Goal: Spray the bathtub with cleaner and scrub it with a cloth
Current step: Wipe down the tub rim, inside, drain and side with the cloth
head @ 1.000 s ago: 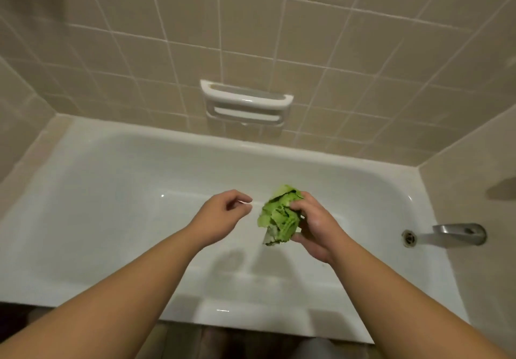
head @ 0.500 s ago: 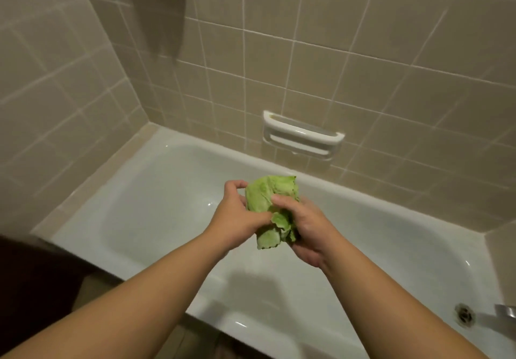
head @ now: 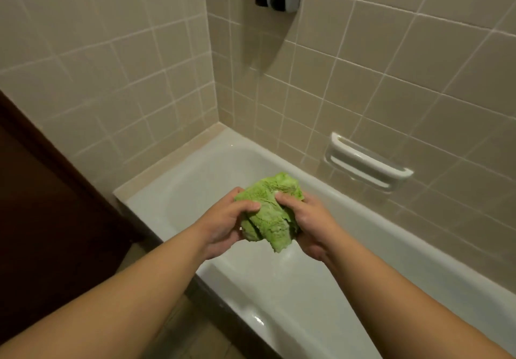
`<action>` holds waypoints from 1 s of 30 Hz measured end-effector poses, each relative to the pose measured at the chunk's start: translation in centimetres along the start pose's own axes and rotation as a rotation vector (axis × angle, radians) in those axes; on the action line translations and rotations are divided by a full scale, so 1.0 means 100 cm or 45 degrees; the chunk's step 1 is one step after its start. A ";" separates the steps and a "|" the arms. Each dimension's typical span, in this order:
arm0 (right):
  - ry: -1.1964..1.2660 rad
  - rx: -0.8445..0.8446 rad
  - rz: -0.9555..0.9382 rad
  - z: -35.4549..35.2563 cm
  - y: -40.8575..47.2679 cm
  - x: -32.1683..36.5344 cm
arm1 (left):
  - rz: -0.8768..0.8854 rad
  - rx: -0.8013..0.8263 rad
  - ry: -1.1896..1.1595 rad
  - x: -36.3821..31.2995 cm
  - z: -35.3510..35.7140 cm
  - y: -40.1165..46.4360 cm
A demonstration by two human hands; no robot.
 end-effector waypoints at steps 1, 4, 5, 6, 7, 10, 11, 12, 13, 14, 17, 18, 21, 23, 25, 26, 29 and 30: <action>-0.070 -0.015 -0.025 0.016 0.008 -0.005 | 0.012 -0.010 -0.077 0.000 -0.016 -0.004; -0.224 -0.093 -0.071 0.072 0.033 -0.030 | -0.006 -0.108 -0.288 0.000 -0.072 -0.021; -0.252 -0.092 -0.067 0.093 0.040 -0.040 | -0.033 -0.156 -0.338 0.001 -0.093 -0.028; -0.281 -0.078 -0.062 0.115 0.047 -0.051 | -0.055 -0.205 -0.377 0.002 -0.115 -0.036; -0.324 -0.058 -0.066 0.136 0.053 -0.061 | -0.068 -0.237 -0.408 0.003 -0.136 -0.044; -0.497 0.008 -0.094 0.193 0.068 -0.090 | -0.075 -0.276 -0.434 0.002 -0.196 -0.066; -0.532 0.022 -0.091 0.209 0.072 -0.099 | -0.086 -0.289 -0.441 0.001 -0.214 -0.073; -0.553 0.029 -0.077 0.223 0.077 -0.109 | -0.101 -0.310 -0.443 0.000 -0.231 -0.080; -0.575 0.035 -0.059 0.236 0.082 -0.118 | -0.117 -0.340 -0.442 0.000 -0.247 -0.084; -0.602 0.042 -0.042 0.247 0.086 -0.126 | -0.135 -0.375 -0.439 0.001 -0.262 -0.088; -0.640 0.082 0.012 0.270 0.103 -0.147 | -0.183 -0.476 -0.436 0.007 -0.300 -0.089; -0.643 0.101 0.032 0.277 0.111 -0.155 | -0.193 -0.512 -0.443 0.011 -0.310 -0.088; -0.666 0.151 0.087 0.291 0.135 -0.175 | -0.207 -0.616 -0.477 0.022 -0.337 -0.081; -0.685 0.154 0.110 0.295 0.155 -0.191 | -0.220 -0.683 -0.491 0.035 -0.358 -0.070; -0.748 0.157 0.126 0.294 0.180 -0.208 | -0.243 -0.770 -0.503 0.050 -0.381 -0.056; -0.799 0.163 0.135 0.293 0.194 -0.218 | -0.249 -0.811 -0.506 0.056 -0.391 -0.047; -0.949 0.149 0.165 0.283 0.240 -0.248 | -0.252 -0.905 -0.453 0.071 -0.420 -0.019; -0.986 0.133 0.174 0.279 0.254 -0.257 | -0.268 -0.952 -0.441 0.076 -0.431 -0.010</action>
Point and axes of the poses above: each hand's wrist, its own y-axis towards the middle knuckle, its own z-axis out of the palm, x = y × z, the point moved 3 cm from there along y, towards the middle knuckle, and after that the axes turned 6 degrees about y, right-handed, at the moved point
